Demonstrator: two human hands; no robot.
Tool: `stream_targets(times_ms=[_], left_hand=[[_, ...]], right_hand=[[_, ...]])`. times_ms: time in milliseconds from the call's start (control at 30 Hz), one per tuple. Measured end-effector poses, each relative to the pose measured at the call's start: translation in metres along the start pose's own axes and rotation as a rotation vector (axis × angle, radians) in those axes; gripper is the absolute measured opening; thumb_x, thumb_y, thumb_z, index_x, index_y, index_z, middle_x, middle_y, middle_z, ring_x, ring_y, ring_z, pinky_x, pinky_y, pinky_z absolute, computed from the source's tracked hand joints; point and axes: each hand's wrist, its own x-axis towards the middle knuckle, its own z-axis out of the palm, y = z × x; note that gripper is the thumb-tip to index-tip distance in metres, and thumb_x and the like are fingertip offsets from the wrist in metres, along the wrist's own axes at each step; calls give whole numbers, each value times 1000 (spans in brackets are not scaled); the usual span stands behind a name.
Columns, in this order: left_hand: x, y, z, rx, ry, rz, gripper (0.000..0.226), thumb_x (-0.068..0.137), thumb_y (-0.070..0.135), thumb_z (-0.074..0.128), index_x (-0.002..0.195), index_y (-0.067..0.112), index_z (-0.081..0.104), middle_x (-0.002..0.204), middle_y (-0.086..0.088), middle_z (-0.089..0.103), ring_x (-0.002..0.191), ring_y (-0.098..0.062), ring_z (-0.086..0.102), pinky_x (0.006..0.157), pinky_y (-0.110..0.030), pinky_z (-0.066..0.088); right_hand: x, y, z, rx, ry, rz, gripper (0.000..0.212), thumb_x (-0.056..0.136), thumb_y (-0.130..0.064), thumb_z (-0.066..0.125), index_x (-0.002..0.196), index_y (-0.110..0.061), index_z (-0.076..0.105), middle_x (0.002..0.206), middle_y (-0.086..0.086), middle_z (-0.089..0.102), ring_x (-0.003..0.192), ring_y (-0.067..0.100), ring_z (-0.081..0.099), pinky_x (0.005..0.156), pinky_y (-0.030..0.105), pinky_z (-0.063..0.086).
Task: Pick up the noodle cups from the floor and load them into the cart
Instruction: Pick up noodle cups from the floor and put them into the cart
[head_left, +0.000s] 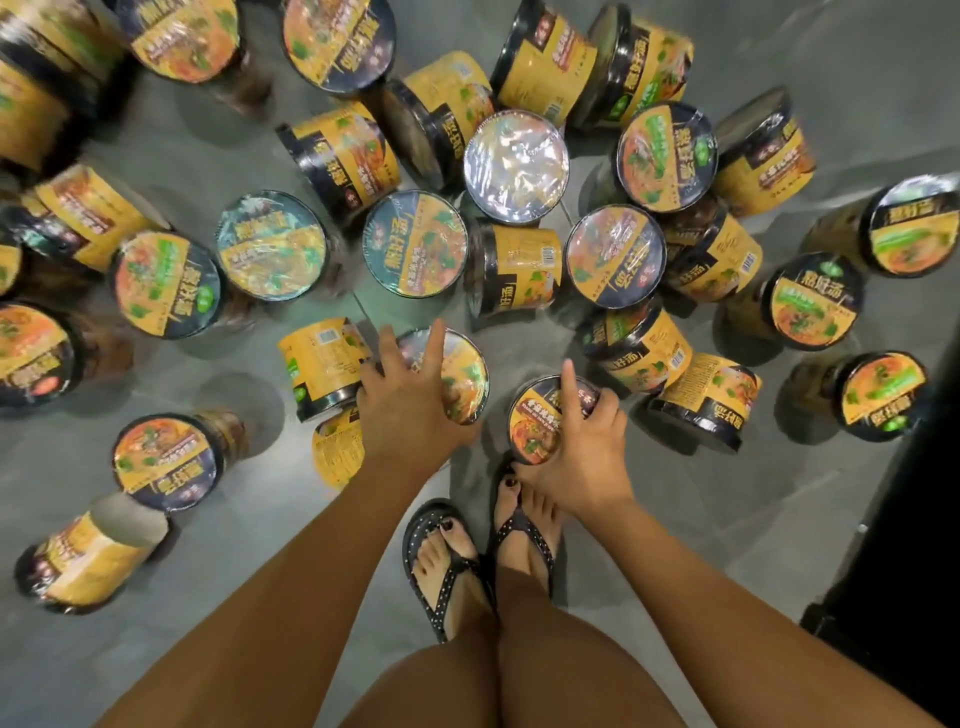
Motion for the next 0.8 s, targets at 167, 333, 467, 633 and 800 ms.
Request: stream_targets(times_ms=[167,333,467,633,800], left_hand=[[-56,-23,-33,-76,104,-55,120,45,62,81,149,27,32,133,-26,40,101,-44,50,80,-48,48],[-120,-35,-82,-111,74,-161,125,52,60,80,152,35,11,135,-20,31,114,-40,40,92,-48,42],[-165,-38,-110,-100,80,-253,128,52,66,79,153,38,5,140,-19,26,122,-38,35,97,-46,40],[-230,-43,-125,-153,202,-353,127,45,67,79,152,30,21,128,-22,40,102,-38,46,82,-46,47],[-299,-44,-136,-202,108,-501,126,52,73,72,153,35,7,137,-19,31,110,-38,42,90,-45,44]], right_hand=[[-33,-13,-43,30,19,-49,128,59,-53,81,152,-36,-6,133,16,20,120,34,23,104,44,31],[-83,-28,-95,-114,48,-97,130,57,-63,77,152,-37,-8,136,17,22,121,33,24,103,45,30],[-120,-35,-123,-231,47,-108,130,56,-70,72,151,-40,-11,144,20,21,128,36,23,104,50,25],[-162,-39,-153,-356,33,-138,127,56,-80,63,151,-38,-9,146,18,26,131,37,26,104,50,27],[-212,-49,-185,-514,54,-241,122,61,-85,54,153,-34,-7,139,15,37,129,35,33,100,47,29]])
